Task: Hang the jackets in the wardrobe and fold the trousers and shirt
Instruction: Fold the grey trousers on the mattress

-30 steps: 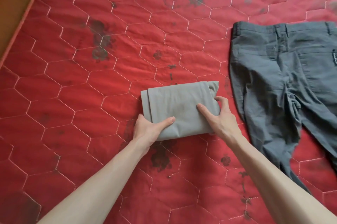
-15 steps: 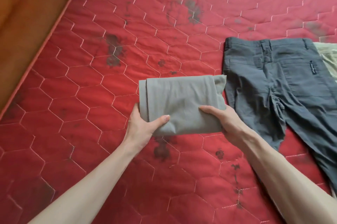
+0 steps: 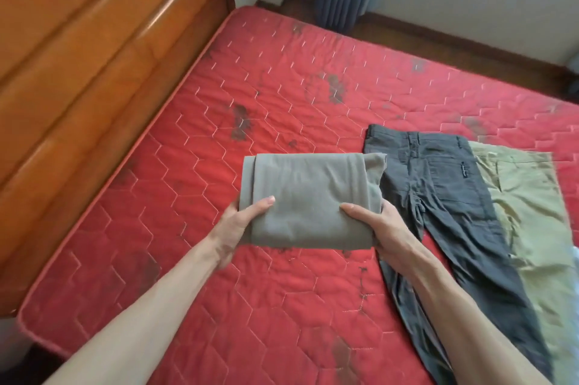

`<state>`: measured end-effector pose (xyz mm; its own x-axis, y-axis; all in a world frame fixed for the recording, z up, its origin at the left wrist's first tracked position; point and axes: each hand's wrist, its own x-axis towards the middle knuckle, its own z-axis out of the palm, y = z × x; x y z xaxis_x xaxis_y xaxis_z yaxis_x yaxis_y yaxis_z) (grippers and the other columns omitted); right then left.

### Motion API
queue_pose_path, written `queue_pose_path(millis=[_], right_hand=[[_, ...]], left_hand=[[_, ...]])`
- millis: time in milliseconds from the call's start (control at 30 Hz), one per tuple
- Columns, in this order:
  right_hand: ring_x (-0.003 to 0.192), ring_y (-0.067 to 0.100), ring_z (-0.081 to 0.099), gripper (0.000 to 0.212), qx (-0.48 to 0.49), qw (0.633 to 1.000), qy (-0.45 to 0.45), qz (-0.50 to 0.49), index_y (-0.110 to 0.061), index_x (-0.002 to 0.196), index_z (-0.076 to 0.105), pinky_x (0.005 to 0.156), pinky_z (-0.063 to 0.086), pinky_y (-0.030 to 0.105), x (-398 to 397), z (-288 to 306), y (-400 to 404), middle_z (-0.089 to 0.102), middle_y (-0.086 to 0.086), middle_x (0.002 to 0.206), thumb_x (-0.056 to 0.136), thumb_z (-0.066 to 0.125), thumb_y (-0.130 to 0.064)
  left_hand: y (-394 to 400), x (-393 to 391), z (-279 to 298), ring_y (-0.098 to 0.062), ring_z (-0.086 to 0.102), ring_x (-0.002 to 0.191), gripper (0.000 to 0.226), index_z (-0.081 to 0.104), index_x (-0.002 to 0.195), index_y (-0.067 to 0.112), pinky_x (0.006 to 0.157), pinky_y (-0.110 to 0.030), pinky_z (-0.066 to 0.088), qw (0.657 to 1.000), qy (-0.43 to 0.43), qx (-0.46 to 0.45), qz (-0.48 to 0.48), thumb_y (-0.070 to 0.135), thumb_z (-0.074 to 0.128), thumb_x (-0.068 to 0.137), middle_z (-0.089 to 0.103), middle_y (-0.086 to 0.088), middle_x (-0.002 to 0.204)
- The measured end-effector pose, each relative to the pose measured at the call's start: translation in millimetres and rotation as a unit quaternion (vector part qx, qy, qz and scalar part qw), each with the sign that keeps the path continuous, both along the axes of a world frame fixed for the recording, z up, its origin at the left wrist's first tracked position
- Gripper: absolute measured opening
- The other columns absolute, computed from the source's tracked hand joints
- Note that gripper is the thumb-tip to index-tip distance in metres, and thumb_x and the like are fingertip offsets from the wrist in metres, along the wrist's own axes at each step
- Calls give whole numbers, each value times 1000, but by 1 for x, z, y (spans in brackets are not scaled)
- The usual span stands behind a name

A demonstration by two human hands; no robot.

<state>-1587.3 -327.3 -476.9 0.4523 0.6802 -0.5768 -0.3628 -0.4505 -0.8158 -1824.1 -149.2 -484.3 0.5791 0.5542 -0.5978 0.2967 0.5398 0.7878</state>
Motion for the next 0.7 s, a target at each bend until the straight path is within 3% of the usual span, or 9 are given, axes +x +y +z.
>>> queue_pose_path(millis=[67,133,233,333,400,533,700], right_hand=[[102,32,76,63,18,1000,-17,-3,-15,121,71,89,56,65,-14,46,-13,78,12,115,66,94,-37],[107,30,75,64,33,999,-36,-9,-19,123,69,93,57,58,-31,91,-24,79,7,115,66,91,-39],[108,21,75,60,65,995,-74,-21,-33,124,68,90,59,44,-58,148,-38,78,-1,116,70,88,-48],[109,17,75,52,105,991,-84,-14,-44,119,70,91,58,41,-80,192,-50,77,-5,119,73,86,-61],[110,19,75,52,124,990,-73,7,-43,119,71,91,58,41,-95,212,-55,78,-3,119,73,86,-62],[105,20,76,47,156,985,-43,62,-38,115,74,74,61,29,-133,239,-47,79,1,116,73,85,-55],[107,20,76,39,183,971,-14,151,-42,111,74,88,58,41,-193,264,-21,78,-1,117,76,83,-57]], left_hand=[[-11,-11,45,-24,72,115,69,61,136,28,89,-46,60,1000,-19,-8,12,51,84,75,76,0,124],[-26,-23,87,-24,72,115,65,60,137,30,89,-46,60,999,-40,-7,25,45,84,78,75,0,125],[-52,-45,141,-25,73,115,61,61,136,33,92,-48,60,996,-75,5,47,38,85,80,74,-2,128],[-74,-73,183,-25,72,117,64,59,138,35,87,-43,62,991,-102,33,73,37,87,81,72,-2,130],[-88,-97,207,-27,71,119,65,57,140,37,86,-45,62,988,-118,54,82,38,87,82,71,-2,133],[-109,-152,244,-28,70,120,67,55,142,37,94,-54,59,981,-110,97,129,41,86,83,70,-3,134],[-136,-226,275,-25,72,117,66,61,135,44,97,-53,58,955,-83,124,255,53,89,75,72,1,130]])
